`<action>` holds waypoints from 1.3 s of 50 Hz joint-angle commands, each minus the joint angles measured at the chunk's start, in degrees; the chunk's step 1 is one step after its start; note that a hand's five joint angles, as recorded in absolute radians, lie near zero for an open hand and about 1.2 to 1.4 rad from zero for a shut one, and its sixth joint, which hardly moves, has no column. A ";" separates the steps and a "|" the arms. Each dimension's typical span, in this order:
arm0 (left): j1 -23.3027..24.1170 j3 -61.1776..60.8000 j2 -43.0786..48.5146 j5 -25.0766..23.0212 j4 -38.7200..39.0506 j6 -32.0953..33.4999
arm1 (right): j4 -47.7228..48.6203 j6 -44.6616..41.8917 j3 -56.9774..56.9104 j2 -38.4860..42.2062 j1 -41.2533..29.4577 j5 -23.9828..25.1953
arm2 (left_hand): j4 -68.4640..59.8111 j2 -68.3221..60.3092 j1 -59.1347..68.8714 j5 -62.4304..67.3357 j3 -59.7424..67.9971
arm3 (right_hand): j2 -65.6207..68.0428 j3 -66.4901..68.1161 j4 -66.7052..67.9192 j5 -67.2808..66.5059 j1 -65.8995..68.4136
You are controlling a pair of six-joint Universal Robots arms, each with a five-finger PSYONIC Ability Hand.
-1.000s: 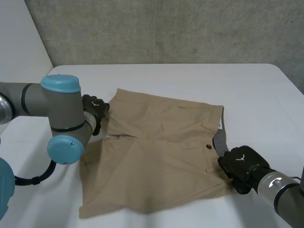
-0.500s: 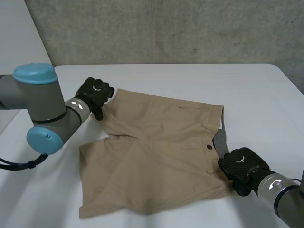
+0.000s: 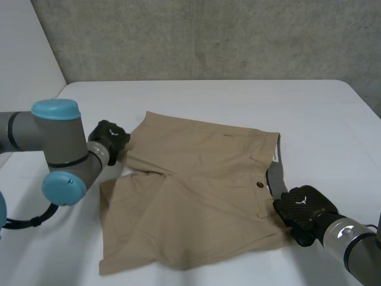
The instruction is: Fold the shorts.
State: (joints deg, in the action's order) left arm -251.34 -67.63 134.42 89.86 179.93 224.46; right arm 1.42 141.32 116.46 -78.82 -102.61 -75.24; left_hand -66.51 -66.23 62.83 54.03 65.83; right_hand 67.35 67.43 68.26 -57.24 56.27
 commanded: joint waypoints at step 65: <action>10.60 -54.10 -37.48 2.43 1.47 -26.35 | 1.31 10.38 0.88 -6.70 0.05 -0.26 | 9.09 8.81 -5.40 -6.61 -8.41 | 12.65 12.57 11.74 -12.76 23.73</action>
State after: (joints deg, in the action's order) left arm -242.54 -122.33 94.94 92.10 180.21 198.11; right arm 2.81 151.41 117.33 -84.79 -102.57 -75.50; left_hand -36.68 -36.43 37.05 26.42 36.38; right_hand 67.35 67.42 68.26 -57.24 56.27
